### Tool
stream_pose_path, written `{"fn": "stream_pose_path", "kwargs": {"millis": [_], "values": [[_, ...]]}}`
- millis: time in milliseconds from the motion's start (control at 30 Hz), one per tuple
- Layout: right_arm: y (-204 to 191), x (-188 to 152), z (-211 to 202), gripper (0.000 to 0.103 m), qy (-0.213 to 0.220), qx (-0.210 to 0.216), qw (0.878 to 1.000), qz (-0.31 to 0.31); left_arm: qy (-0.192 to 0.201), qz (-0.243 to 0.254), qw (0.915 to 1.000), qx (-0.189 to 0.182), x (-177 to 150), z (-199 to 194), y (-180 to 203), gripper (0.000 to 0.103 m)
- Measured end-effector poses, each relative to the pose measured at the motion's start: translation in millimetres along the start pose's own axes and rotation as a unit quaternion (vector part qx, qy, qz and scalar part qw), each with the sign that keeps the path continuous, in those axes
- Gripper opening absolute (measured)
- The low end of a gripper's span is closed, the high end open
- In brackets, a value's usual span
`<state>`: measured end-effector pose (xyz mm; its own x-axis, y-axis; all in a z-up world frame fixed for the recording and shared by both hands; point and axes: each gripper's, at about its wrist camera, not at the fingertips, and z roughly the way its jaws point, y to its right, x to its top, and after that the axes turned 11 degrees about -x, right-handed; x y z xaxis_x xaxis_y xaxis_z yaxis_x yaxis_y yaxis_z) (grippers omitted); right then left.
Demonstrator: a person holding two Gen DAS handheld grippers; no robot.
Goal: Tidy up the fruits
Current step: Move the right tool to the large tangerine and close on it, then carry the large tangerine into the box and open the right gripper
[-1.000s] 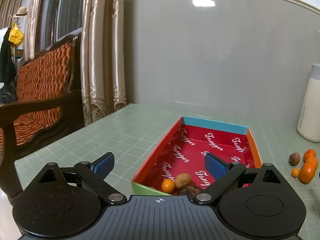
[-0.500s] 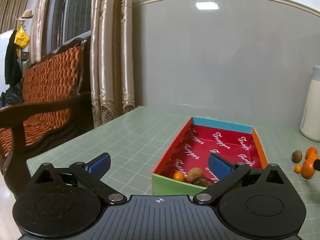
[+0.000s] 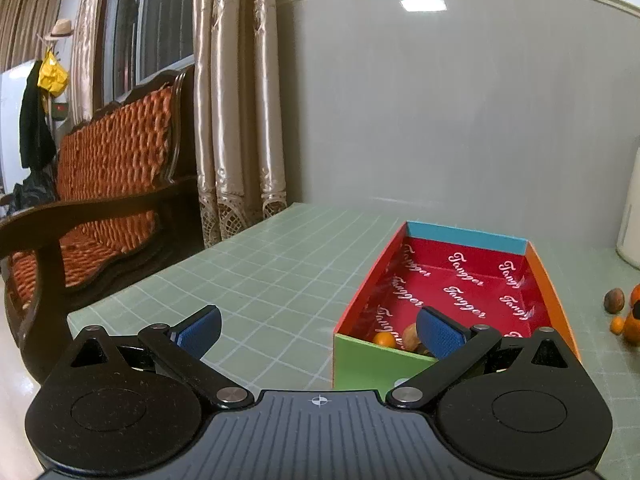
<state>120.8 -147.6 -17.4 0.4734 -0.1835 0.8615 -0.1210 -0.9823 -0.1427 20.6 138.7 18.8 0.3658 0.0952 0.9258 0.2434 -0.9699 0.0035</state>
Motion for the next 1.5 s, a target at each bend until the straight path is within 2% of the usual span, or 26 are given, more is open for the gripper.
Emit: {"fn": "stream_pose_path", "kwargs": {"millis": [33, 233, 467, 533, 667, 733, 933, 1500], "values": [[-0.2, 0.6, 2.2, 0.076, -0.003, 0.000, 1.000, 0.002, 0.000, 0.003, 1.0000, 0.001, -0.3, -0.2, -0.1, 0.103], [0.2, 2.6, 16.0, 0.069, -0.025, -0.007, 1.000, 0.010, -0.007, 0.004, 1.0000, 0.001, -2.6, 3.2, -0.5, 0.103], [0.6, 4.4, 27.5, 0.068, -0.046, -0.008, 0.999, 0.015, -0.010, 0.001, 0.9999, 0.001, -2.6, 5.9, -0.9, 0.103], [0.4, 4.8, 31.3, 0.060, -0.051, -0.009, 0.999, 0.016, -0.011, 0.001, 0.9999, -0.001, -2.9, 6.4, -0.7, 0.103], [0.5, 5.4, 38.0, 0.052, -0.063, -0.010, 0.998, 0.020, -0.013, 0.003, 0.9999, -0.002, -3.2, 6.8, 0.8, 0.103], [0.8, 5.7, 38.8, 0.040, -0.065, -0.009, 0.998, 0.022, -0.014, 0.005, 0.9999, -0.003, -3.7, 7.2, 2.0, 0.103], [-0.1, 4.9, 38.5, 0.039, -0.064, -0.010, 0.998, 0.020, -0.013, 0.006, 0.9999, -0.006, -3.3, 7.2, 3.9, 0.103], [-12.1, 3.3, 19.6, 0.039, -0.046, 0.025, 0.999, -0.012, -0.021, -0.015, 0.9997, 0.001, -2.6, 10.0, -5.8, 0.103]]}}
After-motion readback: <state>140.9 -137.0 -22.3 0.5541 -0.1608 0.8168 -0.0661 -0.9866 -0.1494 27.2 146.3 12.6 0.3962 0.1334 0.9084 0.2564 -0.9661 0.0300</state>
